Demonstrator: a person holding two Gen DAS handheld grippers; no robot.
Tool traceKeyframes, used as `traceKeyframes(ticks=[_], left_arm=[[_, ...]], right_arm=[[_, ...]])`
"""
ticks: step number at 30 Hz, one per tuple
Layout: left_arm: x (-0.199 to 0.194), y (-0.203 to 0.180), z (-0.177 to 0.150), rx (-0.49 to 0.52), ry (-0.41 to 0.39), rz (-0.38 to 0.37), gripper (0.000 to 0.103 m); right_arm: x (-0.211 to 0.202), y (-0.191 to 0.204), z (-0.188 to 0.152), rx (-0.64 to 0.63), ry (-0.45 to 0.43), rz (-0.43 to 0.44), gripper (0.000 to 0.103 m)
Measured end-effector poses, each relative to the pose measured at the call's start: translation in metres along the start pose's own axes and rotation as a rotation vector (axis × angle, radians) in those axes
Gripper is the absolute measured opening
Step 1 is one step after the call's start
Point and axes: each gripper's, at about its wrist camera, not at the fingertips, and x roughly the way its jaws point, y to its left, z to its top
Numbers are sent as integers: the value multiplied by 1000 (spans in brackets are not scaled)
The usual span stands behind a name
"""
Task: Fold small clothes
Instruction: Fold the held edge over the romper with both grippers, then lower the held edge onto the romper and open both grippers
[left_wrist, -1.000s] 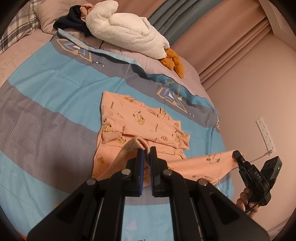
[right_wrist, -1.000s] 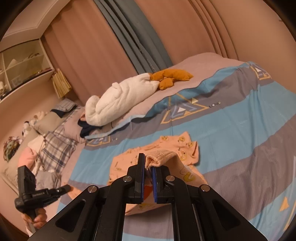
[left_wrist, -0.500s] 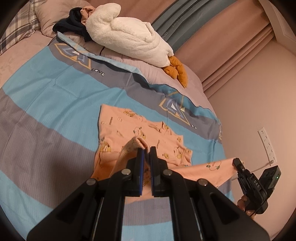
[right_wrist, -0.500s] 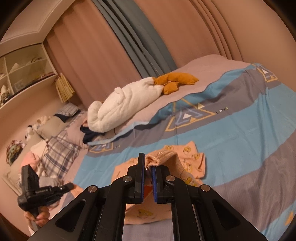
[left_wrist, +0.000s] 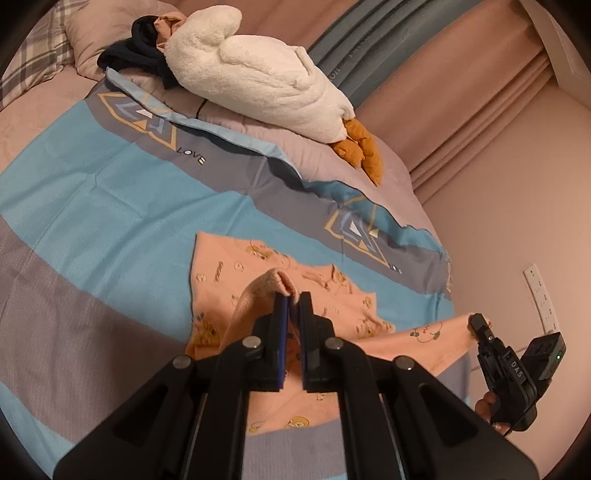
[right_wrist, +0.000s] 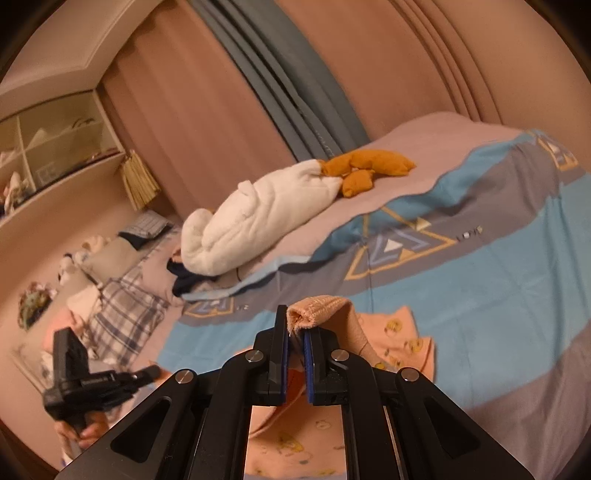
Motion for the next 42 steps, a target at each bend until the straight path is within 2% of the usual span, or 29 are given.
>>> traceKeyframes(ticks=[3, 7, 11, 15, 18, 21, 25, 26, 29, 30, 31, 32, 33, 36, 39, 42], left_arm=[[9, 3, 9, 1, 6, -5, 5], [27, 13, 20, -2, 3, 46, 2], [47, 24, 29, -27, 15, 47, 2], [71, 31, 31, -46, 50, 77, 2], [87, 33, 29, -25, 94, 95, 2], [101, 32, 26, -3, 135, 108, 2], [118, 30, 26, 42, 165, 140, 13], [121, 32, 26, 37, 170, 145, 18], [131, 37, 25, 29, 191, 154, 22], [134, 37, 25, 36, 196, 154, 22], [137, 37, 25, 44, 198, 156, 26], [140, 37, 25, 54, 199, 165, 31], [143, 37, 24, 61, 198, 181, 33], [150, 38, 22, 70, 212, 213, 34], [159, 43, 19, 55, 246, 185, 32], [170, 46, 14, 63, 274, 177, 31]], right_arm=[[12, -1, 4, 3, 13, 11, 8], [27, -5, 6, -4, 5, 9, 8], [46, -17, 6, 33, 28, 10, 8], [66, -28, -3, 34, 63, -49, 8], [74, -39, -4, 54, 80, -66, 8], [81, -53, -5, 61, 103, -132, 8], [92, -67, -9, 75, 197, -179, 8], [93, -68, -10, 72, 210, -189, 8], [92, -66, -11, 42, 219, -234, 10], [91, -66, -10, 35, 221, -240, 17], [88, -66, -9, 38, 212, -241, 31], [84, -68, -7, 45, 196, -235, 41], [79, -70, -5, 53, 174, -225, 54], [72, -76, -2, 43, 153, -223, 55], [79, -90, -4, 57, 187, -253, 55], [90, -102, -10, 75, 233, -240, 55]])
